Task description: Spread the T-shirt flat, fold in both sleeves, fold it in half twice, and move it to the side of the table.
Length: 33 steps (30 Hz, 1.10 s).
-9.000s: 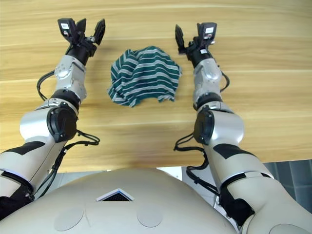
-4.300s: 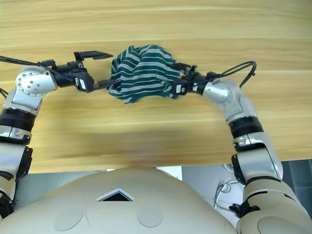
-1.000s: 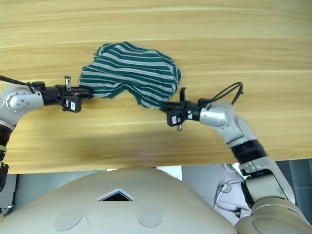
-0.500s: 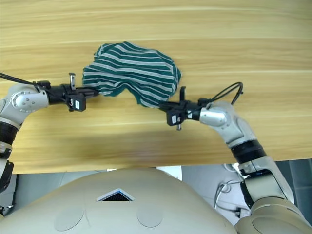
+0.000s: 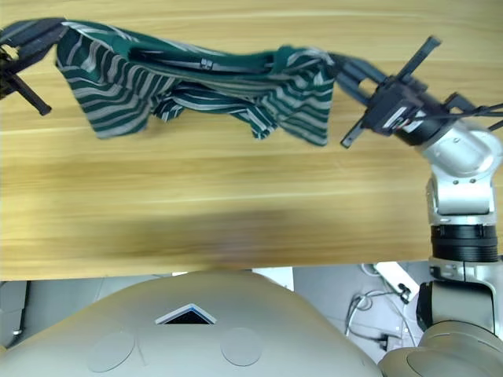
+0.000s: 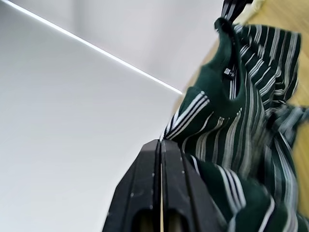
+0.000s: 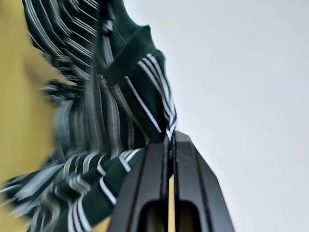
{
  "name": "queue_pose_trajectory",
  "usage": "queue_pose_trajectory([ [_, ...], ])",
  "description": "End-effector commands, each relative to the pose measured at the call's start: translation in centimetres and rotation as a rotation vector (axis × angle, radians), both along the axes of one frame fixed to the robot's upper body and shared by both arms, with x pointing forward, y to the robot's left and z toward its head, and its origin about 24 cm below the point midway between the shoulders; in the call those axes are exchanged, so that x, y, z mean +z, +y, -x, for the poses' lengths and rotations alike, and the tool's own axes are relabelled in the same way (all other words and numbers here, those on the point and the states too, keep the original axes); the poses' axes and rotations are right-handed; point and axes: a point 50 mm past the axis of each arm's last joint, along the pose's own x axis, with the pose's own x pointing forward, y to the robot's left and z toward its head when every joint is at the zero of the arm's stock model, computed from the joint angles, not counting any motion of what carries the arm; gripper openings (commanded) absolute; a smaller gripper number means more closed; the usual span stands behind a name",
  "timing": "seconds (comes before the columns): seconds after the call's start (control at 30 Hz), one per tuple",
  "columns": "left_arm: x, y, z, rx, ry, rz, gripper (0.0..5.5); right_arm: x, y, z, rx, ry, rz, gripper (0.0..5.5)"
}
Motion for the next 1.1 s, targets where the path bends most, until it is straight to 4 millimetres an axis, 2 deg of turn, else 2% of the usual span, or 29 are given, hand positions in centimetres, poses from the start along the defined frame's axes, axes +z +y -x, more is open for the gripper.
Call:
queue_pose_trajectory([
  [0.03,4.4,0.2,0.7,-0.019,-0.121,0.14,0.01,4.3,-1.0,0.2,-0.019,-0.13,-0.122,0.0],
  [0.07,4.6,0.3,1.3,-0.033,-0.115,0.125,0.01,4.8,-1.2,0.8,0.007,-0.129,-0.112,0.0],
  [0.13,4.3,0.9,4.4,-0.138,-0.065,0.043,0.01,4.2,-1.3,4.5,0.171,-0.103,0.037,0.0],
  [0.17,4.9,1.3,6.3,-0.213,-0.048,0.06,0.01,4.2,-1.1,7.4,0.314,-0.102,0.075,0.0],
  [0.23,6.1,2.0,10.0,-0.387,-0.042,0.102,0.01,6.7,-1.3,12.1,0.54,-0.195,-0.024,0.0],
  [0.27,6.2,2.2,11.5,-0.456,-0.045,0.111,0.01,7.6,-1.6,13.7,0.639,-0.225,-0.083,0.0],
  [0.33,5.5,2.1,12.6,-0.495,-0.012,0.081,0.01,7.5,-1.7,14.3,0.745,-0.185,-0.083,0.0],
  [0.37,4.2,2.0,11.5,-0.403,0.031,-0.003,0.01,6.3,-1.4,13.1,0.708,-0.093,0.0,0.0],
  [0.43,0.8,1.8,7.7,-0.177,0.146,-0.263,0.01,2.7,-1.0,9.5,0.562,0.151,0.267,0.0],
  [0.47,-0.5,1.9,6.2,-0.091,0.186,-0.383,0.01,1.2,-1.3,7.6,0.482,0.254,0.391,0.0],
  [0.53,-2.5,1.9,2.2,0.021,0.286,-0.603,0.01,-1.0,-3.0,2.3,0.258,0.393,0.683,0.0],
  [0.6,-3.6,1.8,-1.8,0.106,0.36,-0.781,0.01,-1.3,-4.5,-2.3,0.061,0.467,0.914,0.0],
  [0.63,-3.7,1.7,-4.2,0.163,0.396,-0.861,0.01,-0.6,-5.0,-5.4,-0.081,0.471,1.023,0.0],
  [0.67,-2.7,1.4,-7.1,0.261,0.4,-0.894,0.01,1.3,-4.9,-9.2,-0.28,0.404,1.092,0.0],
  [0.7,0.2,0.7,-10.5,0.422,0.314,-0.842,0.01,5.6,-4.1,-13.1,-0.547,0.192,1.055,0.0],
  [0.73,6.7,-0.8,-13.5,0.642,0.052,-0.585,0.01,13.6,-2.6,-15.1,-0.819,-0.154,0.781,0.0],
  [0.77,14.0,-1.7,-14.2,0.821,-0.223,-0.234,0.01,20.5,-2.0,-14.5,-0.996,-0.428,0.488,0.0],
  [0.8,20.9,-0.7,-12.3,0.954,-0.448,0.188,0.01,25.4,-2.1,-12.6,-1.085,-0.601,0.241,0.0],
  [0.83,24.6,0.3,-10.3,0.979,-0.551,0.428,0.01,28.1,-2.5,-11.0,-1.09,-0.674,0.059,0.0],
  [0.87,26.4,1.0,-8.9,0.95,-0.573,0.577,0.01,29.2,-2.8,-10.2,-1.072,-0.702,-0.016,0.0],
  [0.9,26.8,1.3,-8.4,0.915,-0.582,0.607,0.01,29.2,-3.1,-9.9,-1.047,-0.703,-0.054,0.0],
  [0.93,26.3,1.3,-8.5,0.896,-0.58,0.566,0.01,28.5,-3.3,-10.2,-1.022,-0.687,-0.051,0.0],
  [1.0,22.2,1.1,-10.4,0.868,-0.519,0.346,0.01,24.1,-3.6,-12.0,-0.95,-0.574,0.063,0.0],
  [1.07,15.1,1.2,-12.5,0.814,-0.393,0.038,0.01,17.6,-4.5,-13.6,-0.884,-0.414,0.216,0.0],
  [1.1,11.3,1.4,-12.9,0.767,-0.337,-0.055,0.01,14.2,-5.0,-14.0,-0.861,-0.341,0.281,0.0],
])
